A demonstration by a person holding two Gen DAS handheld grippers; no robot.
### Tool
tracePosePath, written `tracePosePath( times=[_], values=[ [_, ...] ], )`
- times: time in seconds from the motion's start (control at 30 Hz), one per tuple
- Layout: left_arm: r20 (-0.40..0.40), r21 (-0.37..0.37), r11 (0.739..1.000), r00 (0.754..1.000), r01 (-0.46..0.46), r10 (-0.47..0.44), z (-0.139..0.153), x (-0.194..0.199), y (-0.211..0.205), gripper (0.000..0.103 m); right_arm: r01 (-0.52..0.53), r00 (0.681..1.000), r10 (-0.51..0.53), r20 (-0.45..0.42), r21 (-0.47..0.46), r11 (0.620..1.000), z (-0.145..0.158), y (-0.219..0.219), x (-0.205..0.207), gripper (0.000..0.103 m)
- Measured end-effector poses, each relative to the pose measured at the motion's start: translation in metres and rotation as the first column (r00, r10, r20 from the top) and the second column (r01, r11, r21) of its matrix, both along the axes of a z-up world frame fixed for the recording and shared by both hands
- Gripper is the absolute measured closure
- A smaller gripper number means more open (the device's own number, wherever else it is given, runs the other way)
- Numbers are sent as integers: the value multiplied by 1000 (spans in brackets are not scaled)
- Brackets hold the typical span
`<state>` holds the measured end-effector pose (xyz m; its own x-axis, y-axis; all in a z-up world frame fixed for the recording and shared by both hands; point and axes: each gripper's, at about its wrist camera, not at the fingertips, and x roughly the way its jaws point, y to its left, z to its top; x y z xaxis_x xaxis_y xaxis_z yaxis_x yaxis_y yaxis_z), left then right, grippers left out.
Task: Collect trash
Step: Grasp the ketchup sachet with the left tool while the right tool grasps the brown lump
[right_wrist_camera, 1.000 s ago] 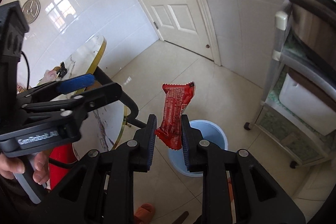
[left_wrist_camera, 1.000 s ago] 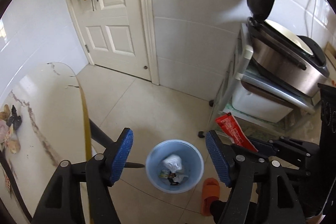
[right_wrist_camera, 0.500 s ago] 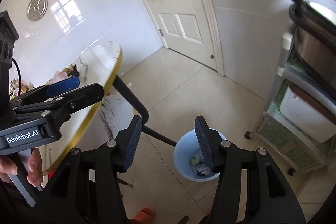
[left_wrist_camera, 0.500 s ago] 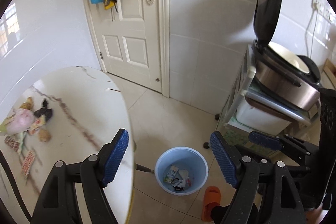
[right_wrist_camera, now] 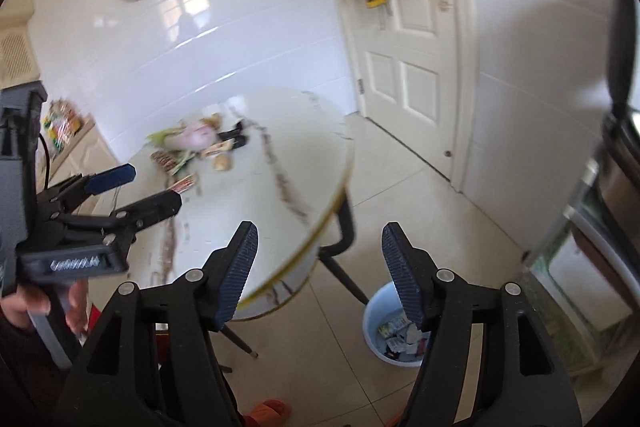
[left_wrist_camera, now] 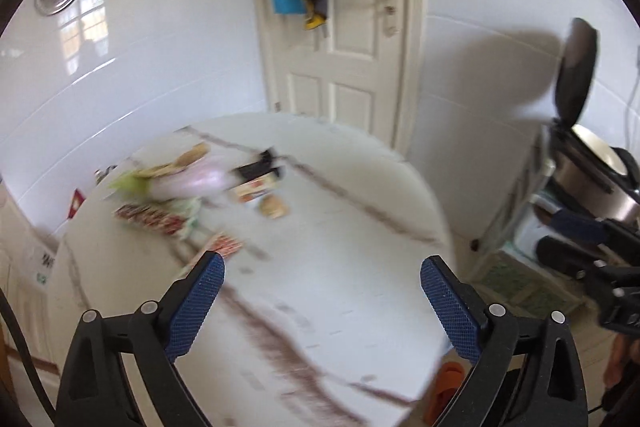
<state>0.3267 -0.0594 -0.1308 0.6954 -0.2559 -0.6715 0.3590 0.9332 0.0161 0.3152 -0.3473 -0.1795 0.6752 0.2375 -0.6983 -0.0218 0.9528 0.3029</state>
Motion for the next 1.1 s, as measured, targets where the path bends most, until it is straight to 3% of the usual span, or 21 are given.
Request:
tracePosePath(
  times=[0.13, 0.27, 0.4, 0.53, 0.9, 1.0, 1.1],
  values=[
    [-58, 44, 997, 996, -66, 68, -12, 20, 36, 8, -60, 998, 60, -16, -20, 998, 0, 31, 21, 39],
    [-109, 39, 995, 990, -87, 91, -22, 34, 57, 14, -114, 992, 113, -47, -31, 993, -10, 56, 47, 38],
    [-146, 54, 995, 985, -84, 91, -35, 43, 60, 20, -157, 985, 153, -81, -45, 987, -22, 77, 67, 38],
    [-177, 43, 996, 981, -75, 82, -41, 59, 65, 35, -185, 978, 179, -105, -45, 982, -33, 92, 83, 38],
    [-203, 21, 999, 978, -46, 49, -60, 96, 66, 48, -247, 961, 239, -141, -41, 968, -49, 123, 118, 38],
    [-199, 1, 1000, 980, -30, 30, -61, 100, 65, 72, -258, 957, 250, -147, -36, 966, -52, 129, 127, 38],
    [-192, -19, 1000, 981, -20, 16, -62, 102, 67, 84, -262, 955, 254, -154, -38, 964, -55, 134, 138, 38]
  ],
)
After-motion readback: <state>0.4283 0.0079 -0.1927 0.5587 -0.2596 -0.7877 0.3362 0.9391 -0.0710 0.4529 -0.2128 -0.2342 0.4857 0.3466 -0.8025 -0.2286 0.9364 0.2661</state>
